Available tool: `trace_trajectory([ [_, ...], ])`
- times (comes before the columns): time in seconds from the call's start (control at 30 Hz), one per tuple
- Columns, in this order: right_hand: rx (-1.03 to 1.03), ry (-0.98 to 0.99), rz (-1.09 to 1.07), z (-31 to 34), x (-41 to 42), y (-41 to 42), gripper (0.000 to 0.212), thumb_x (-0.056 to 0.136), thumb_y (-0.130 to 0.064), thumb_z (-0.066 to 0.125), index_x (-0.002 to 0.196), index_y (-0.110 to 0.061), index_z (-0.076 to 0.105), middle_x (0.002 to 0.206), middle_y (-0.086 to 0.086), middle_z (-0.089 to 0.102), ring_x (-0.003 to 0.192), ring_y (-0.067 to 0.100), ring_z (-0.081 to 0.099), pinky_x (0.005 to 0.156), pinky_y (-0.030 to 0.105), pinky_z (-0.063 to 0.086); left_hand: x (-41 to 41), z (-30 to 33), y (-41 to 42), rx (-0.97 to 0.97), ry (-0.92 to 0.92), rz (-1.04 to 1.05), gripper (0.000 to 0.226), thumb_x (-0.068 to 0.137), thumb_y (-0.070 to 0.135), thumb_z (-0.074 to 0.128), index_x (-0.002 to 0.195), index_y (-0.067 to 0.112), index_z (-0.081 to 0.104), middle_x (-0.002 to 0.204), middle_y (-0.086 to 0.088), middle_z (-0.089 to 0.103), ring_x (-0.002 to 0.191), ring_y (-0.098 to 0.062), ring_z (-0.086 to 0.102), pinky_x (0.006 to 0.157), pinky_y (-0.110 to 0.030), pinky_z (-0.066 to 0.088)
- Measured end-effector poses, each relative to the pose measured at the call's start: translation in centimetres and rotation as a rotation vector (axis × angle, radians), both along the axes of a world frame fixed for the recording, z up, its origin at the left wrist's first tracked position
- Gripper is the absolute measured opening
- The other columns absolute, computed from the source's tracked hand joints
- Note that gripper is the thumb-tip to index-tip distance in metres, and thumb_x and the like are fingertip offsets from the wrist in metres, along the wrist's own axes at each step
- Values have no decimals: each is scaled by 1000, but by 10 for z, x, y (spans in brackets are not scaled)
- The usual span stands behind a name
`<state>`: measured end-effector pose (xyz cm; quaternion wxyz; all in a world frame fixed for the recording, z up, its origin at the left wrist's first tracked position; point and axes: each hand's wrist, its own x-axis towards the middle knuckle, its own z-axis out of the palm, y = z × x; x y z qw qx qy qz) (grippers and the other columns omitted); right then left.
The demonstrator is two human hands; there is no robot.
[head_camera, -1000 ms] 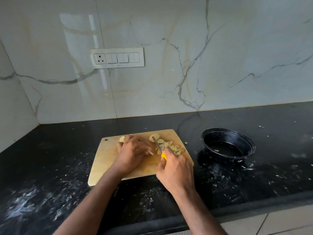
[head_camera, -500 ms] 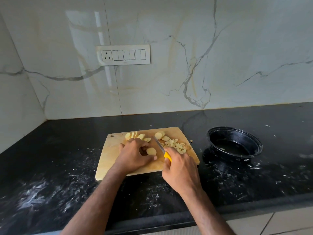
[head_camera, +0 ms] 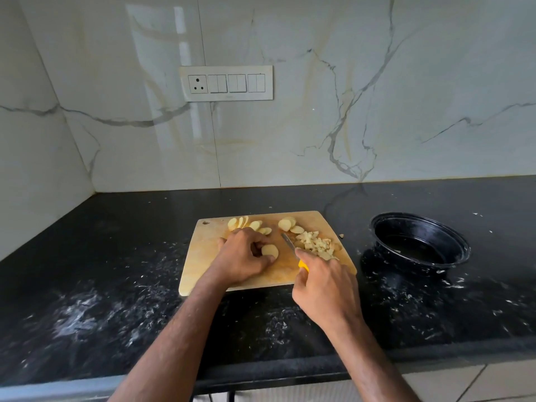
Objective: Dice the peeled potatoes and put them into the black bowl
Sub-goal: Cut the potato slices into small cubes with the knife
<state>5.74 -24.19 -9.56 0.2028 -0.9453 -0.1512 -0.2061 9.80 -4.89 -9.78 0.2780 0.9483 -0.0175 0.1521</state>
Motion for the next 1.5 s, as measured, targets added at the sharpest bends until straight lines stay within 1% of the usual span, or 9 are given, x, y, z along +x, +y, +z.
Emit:
trace_trajectory([
  [0.3,0,7,11,3,-2,1,49,93,-32,55,142,-35,54,86,-1,75,81,18,71,76,30,57,1,-4,1,-200,-27,-27,33,73,27,86,91,36,60,87,18,66,88,-8,61,91,-52,50],
  [0.43,-1,-6,24,3,-3,1,48,93,-30,57,141,-35,54,84,0,74,79,18,71,75,29,57,4,-4,-1,-141,-143,30,31,75,23,85,74,40,60,79,22,63,81,-3,54,89,-51,48],
  [0.5,-3,-6,32,2,-2,1,49,93,-31,56,141,-35,53,85,0,74,80,19,71,76,31,57,3,-4,1,-88,-142,6,23,68,38,89,77,36,68,83,21,65,84,-5,55,89,-48,47],
  [0.6,-11,-13,42,0,-1,2,49,92,-33,54,141,-36,53,86,0,75,81,20,71,76,33,57,1,-3,5,-47,-94,-50,53,50,73,78,87,34,74,91,21,66,94,-6,56,93,-46,43],
  [0.67,-11,-15,48,-1,-1,2,49,93,-33,54,141,-36,53,88,0,75,82,21,71,76,32,56,-1,-2,6,-24,-83,-40,69,46,82,72,94,33,74,94,20,66,96,-6,57,92,-41,40],
  [0.97,55,21,73,-9,-3,3,48,91,-33,55,139,-37,55,103,-8,75,92,14,68,78,29,56,-3,2,4,44,-36,61,28,79,42,78,105,31,75,97,16,67,100,-12,59,96,-44,37],
  [1.17,43,-1,87,-10,-5,2,49,92,-35,54,141,-37,53,92,-2,74,84,18,68,73,32,57,-4,0,-4,96,-53,112,50,70,67,77,107,33,73,100,18,62,99,-6,45,98,-43,33],
  [1.33,37,6,82,-7,-8,1,48,93,-35,54,141,-38,53,87,-2,73,80,18,67,70,30,55,-2,2,2,49,-24,142,33,81,50,74,110,34,75,92,17,65,102,-12,56,99,-47,37],
  [1.5,30,6,114,-5,-9,1,46,93,-33,57,139,-35,57,81,-5,73,67,11,65,65,24,55,-1,0,3,44,6,138,32,82,43,72,114,37,73,103,15,65,111,-14,54,102,-55,35],
])
